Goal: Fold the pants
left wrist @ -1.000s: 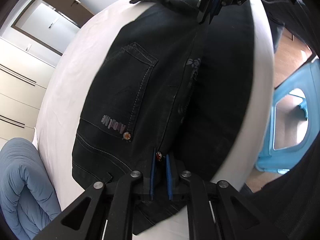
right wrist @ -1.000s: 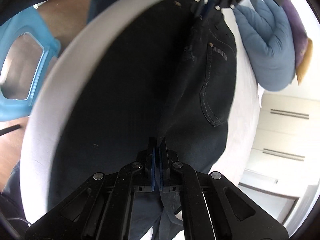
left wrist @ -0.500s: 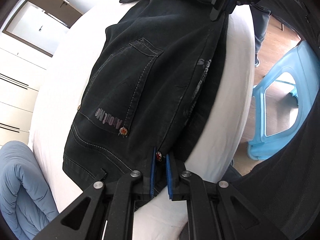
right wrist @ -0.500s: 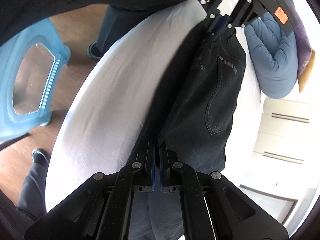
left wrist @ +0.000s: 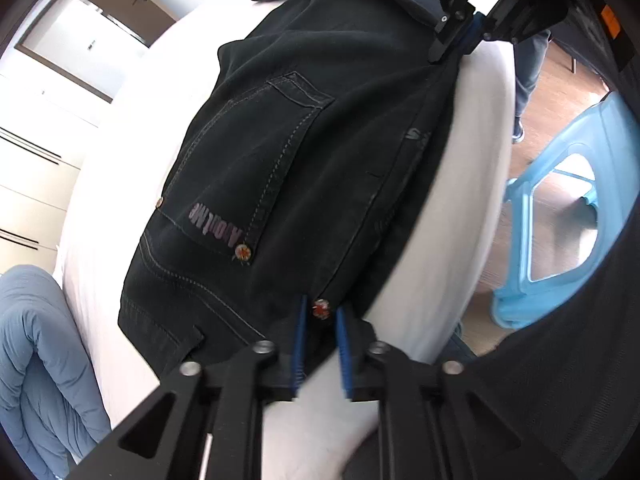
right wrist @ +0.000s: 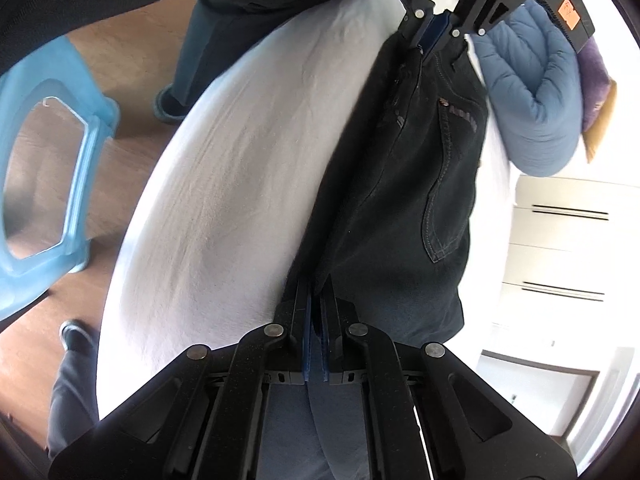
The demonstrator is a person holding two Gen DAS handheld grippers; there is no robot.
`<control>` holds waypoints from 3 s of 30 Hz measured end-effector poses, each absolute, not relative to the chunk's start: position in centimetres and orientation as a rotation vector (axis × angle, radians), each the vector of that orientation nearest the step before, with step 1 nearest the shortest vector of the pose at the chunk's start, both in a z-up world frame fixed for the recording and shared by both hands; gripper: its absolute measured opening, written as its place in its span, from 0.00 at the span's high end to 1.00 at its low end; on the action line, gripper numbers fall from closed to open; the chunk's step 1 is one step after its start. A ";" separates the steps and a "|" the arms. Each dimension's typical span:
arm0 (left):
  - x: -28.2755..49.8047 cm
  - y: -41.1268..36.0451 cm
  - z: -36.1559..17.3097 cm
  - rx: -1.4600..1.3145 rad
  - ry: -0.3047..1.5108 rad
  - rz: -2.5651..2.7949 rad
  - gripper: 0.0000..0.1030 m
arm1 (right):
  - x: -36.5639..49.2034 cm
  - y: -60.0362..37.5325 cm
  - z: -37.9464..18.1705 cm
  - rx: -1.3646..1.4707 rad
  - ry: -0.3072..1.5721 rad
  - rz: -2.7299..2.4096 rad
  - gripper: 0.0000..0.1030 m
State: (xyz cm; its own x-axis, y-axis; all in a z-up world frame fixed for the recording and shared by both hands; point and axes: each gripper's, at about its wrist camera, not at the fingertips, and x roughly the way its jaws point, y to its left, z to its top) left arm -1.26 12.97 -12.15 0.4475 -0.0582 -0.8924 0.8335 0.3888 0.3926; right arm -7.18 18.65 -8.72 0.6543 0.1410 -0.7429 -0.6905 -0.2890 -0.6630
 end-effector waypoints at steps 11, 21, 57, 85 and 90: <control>-0.4 15.0 -6.9 0.748 1.014 -0.655 0.57 | -8.7 17.5 -9.6 -1.639 0.367 0.755 0.96; 5.3 6.8 -10.3 0.516 1.001 -0.599 0.57 | -8.8 16.8 -6.3 -1.357 0.515 0.657 0.77; 5.6 1.1 -12.5 0.193 1.093 -0.445 0.59 | 36.4 -6.9 -3.5 0.121 1.297 -0.254 0.55; 8.5 -1.5 -12.4 0.253 1.178 -0.429 0.59 | -4.9 -31.2 -1.5 1.046 0.772 -0.495 0.98; 8.9 -1.9 -12.4 0.263 1.187 -0.417 0.58 | -6.7 -30.7 -1.2 1.090 0.735 -0.475 0.98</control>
State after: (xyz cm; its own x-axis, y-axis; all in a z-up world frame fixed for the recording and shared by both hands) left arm 8.92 -1.88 -12.42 0.3118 -0.1760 -0.9337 0.4471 0.8943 -0.0193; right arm -6.66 -30.75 -1.17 0.6753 0.0046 -0.7375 0.6744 0.4008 0.6201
